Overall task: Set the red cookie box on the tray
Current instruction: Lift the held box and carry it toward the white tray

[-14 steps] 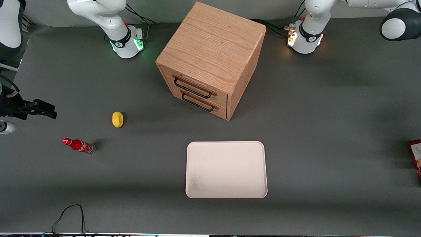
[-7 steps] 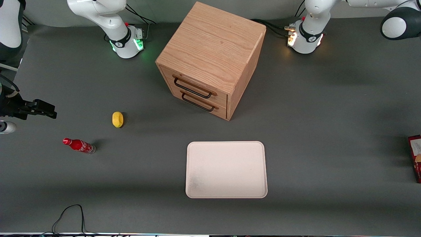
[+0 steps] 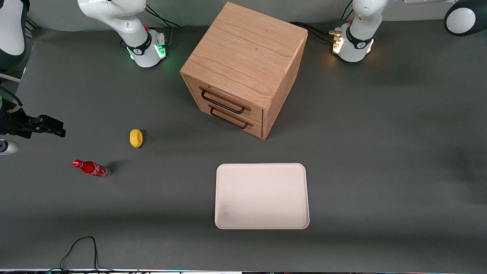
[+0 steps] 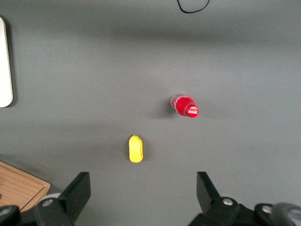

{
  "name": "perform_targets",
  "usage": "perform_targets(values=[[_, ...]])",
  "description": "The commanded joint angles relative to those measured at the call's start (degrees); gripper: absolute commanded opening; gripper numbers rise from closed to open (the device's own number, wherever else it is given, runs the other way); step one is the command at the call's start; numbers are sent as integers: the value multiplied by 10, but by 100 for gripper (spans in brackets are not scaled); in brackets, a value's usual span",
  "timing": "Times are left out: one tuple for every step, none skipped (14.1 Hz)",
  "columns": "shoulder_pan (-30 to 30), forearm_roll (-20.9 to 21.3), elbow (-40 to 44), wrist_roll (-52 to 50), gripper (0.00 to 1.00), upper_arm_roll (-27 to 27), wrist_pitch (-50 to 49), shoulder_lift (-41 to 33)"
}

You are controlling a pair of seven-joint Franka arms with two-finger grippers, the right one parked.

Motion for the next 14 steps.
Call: perform_targets(values=[[-2, 3, -2, -6, 0, 16, -45, -49], [-1, 3, -3, -6, 0, 17, -64, -71], [-1, 4, -3, -6, 0, 23, -87, -92], [-5, 8, -3, -6, 0, 31, -108, -109], [-10, 13, -3, -6, 0, 33, -127, -123], [-11, 17, -3, -6, 0, 33, -141, -133], [-11, 18, -3, -6, 0, 33, -151, -143], [-13, 18, -3, -6, 0, 33, -160, -148], [-25, 19, -4, -11, 0, 32, -171, -152], [-49, 24, -5, -32, 0, 35, -193, -158], [-67, 29, -7, -56, 0, 34, -221, -170], [-89, 30, -10, -78, 0, 32, -248, -175], [-132, 37, -10, -116, 0, 34, -277, -181], [-174, 52, -10, -158, 0, 33, -297, -185]])
